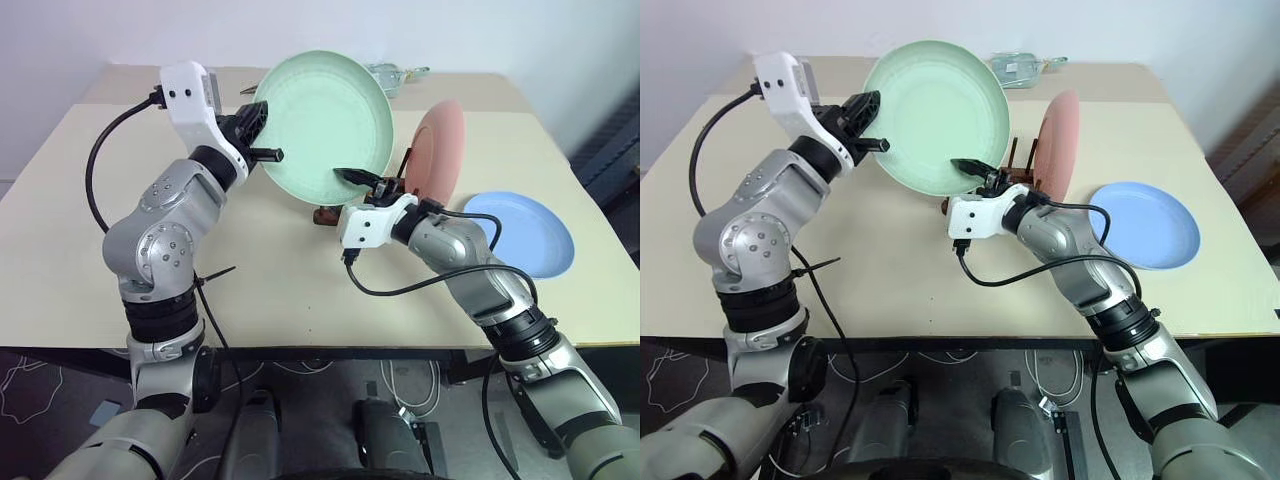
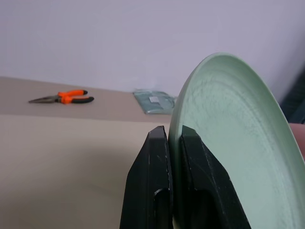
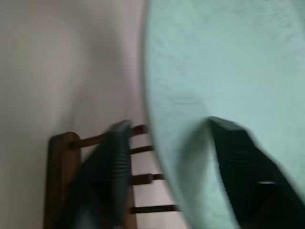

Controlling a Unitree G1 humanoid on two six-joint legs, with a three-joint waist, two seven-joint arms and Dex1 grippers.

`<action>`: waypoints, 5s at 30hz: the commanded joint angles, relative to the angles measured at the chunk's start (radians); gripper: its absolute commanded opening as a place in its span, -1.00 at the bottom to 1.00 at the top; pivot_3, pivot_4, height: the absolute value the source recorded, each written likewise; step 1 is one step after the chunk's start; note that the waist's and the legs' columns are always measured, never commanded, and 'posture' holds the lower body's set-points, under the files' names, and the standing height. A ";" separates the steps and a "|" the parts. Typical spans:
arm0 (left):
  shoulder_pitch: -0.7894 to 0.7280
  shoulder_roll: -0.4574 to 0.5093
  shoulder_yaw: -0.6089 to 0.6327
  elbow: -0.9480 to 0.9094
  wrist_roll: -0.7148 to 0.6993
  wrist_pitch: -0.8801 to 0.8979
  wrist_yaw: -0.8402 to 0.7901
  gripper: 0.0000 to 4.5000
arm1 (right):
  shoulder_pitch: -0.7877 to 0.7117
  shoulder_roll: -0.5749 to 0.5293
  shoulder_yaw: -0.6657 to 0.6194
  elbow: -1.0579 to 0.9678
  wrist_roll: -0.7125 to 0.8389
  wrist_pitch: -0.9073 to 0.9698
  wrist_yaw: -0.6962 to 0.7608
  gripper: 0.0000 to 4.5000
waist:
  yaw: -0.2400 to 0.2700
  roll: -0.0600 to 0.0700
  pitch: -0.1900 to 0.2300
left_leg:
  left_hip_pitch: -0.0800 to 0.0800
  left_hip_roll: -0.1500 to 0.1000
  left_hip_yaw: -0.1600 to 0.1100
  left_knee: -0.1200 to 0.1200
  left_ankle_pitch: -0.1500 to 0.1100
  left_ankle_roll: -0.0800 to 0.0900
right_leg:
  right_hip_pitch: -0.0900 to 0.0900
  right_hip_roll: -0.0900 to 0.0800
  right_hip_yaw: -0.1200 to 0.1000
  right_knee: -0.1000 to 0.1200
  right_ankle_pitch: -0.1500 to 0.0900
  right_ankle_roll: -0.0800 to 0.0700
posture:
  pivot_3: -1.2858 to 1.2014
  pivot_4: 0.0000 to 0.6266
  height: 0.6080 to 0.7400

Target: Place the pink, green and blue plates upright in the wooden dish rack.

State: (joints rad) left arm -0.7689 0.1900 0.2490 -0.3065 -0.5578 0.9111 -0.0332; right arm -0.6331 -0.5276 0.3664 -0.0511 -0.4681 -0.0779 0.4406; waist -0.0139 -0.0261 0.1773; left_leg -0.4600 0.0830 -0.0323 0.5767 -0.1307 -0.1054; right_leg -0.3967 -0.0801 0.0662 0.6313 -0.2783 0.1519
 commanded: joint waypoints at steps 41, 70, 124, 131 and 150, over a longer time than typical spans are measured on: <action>0.432 0.231 -0.322 -0.037 0.210 -0.425 -0.508 0.40 | 0.054 0.341 -0.537 -0.344 0.973 0.861 -0.221 -1.00 | -0.001 0.002 0.001 | 0.000 0.001 0.000 -0.001 0.000 0.000 | -0.001 0.000 0.000 0.000 -0.002 -0.005 | 0.03 -0.52 1.00; 0.411 0.215 -0.373 -0.006 0.239 -0.449 -0.562 0.42 | 0.096 -0.119 -0.859 -0.295 0.878 0.596 -0.043 0.99 | 0.010 0.002 0.001 | -0.001 0.000 0.000 0.000 -0.001 0.001 | 0.000 -0.001 0.000 -0.002 -0.002 -0.005 | 0.03 -0.52 1.00; 0.435 0.291 -0.197 0.361 0.430 -0.861 -0.500 0.42 | -0.239 0.574 -0.553 -0.318 1.408 0.869 -0.526 -0.98 | 0.001 0.013 0.001 | -0.001 0.001 0.003 -0.001 -0.001 0.002 | -0.003 0.000 0.003 0.002 -0.002 -0.004 | 0.03 -0.52 1.00; 0.452 0.287 -0.201 0.332 0.433 -0.851 -0.496 0.42 | -0.215 0.644 -0.542 -0.225 1.382 0.838 -0.593 -0.98 | 0.000 0.014 0.001 | -0.001 0.001 0.003 -0.001 -0.001 0.002 | -0.003 0.000 0.003 0.001 -0.002 -0.004 | 0.03 -0.52 1.00; 0.487 0.275 -0.233 0.254 0.413 -0.796 -0.545 0.42 | -0.292 0.537 -0.522 -0.007 1.211 0.740 -0.513 0.31 | -0.004 0.014 0.001 | -0.003 0.001 0.003 -0.001 -0.001 0.002 | -0.006 0.000 0.003 0.001 -0.002 -0.004 | 0.03 -0.52 1.00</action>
State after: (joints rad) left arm -0.2804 0.4662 0.0135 -0.0044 -0.1315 0.1125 -0.5714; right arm -0.8791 0.0153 -0.1781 -0.0257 0.7691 0.6984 -0.1050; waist -0.0183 -0.0119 0.1785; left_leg -0.4628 0.0839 -0.0291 0.5755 -0.1319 -0.1031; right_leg -0.4028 -0.0800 0.0695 0.6328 -0.2803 0.1474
